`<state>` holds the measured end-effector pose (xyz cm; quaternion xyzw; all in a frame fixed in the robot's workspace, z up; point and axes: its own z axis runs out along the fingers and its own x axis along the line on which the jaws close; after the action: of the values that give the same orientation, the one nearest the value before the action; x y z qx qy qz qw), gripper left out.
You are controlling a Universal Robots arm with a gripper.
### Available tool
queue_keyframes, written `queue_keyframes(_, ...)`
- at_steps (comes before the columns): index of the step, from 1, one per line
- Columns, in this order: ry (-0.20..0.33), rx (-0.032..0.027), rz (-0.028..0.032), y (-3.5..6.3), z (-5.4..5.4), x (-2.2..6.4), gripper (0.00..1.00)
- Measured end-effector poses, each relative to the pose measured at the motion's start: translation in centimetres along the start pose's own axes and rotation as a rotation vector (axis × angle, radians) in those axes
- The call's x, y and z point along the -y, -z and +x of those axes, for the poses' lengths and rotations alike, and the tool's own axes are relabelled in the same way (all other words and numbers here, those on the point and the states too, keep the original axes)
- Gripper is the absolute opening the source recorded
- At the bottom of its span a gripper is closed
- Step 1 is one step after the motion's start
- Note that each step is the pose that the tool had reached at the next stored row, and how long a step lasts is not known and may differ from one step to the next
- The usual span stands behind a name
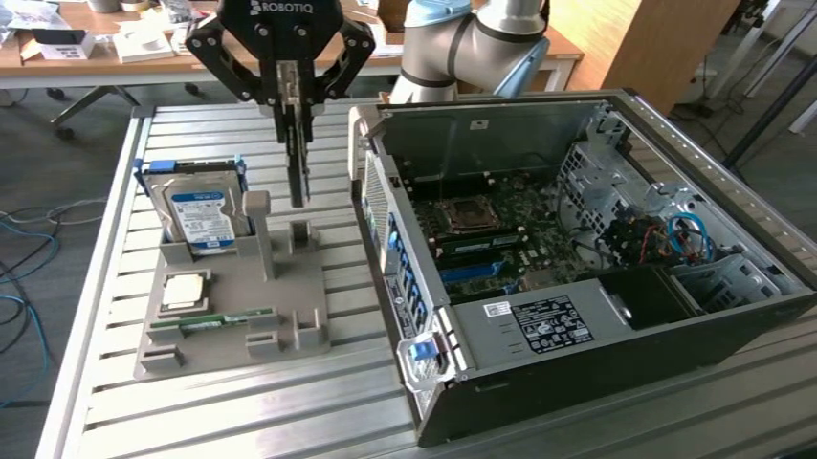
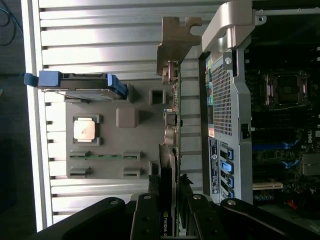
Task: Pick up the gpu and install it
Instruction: 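Pick up the gpu and move the gpu toward the slot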
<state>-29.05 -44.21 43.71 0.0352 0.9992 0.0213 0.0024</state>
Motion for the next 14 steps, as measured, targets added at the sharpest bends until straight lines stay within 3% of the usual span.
queue_keyframes(14, 0.000, 0.0000, 0.0000, -0.01, -2.5, -0.18, 0.26)
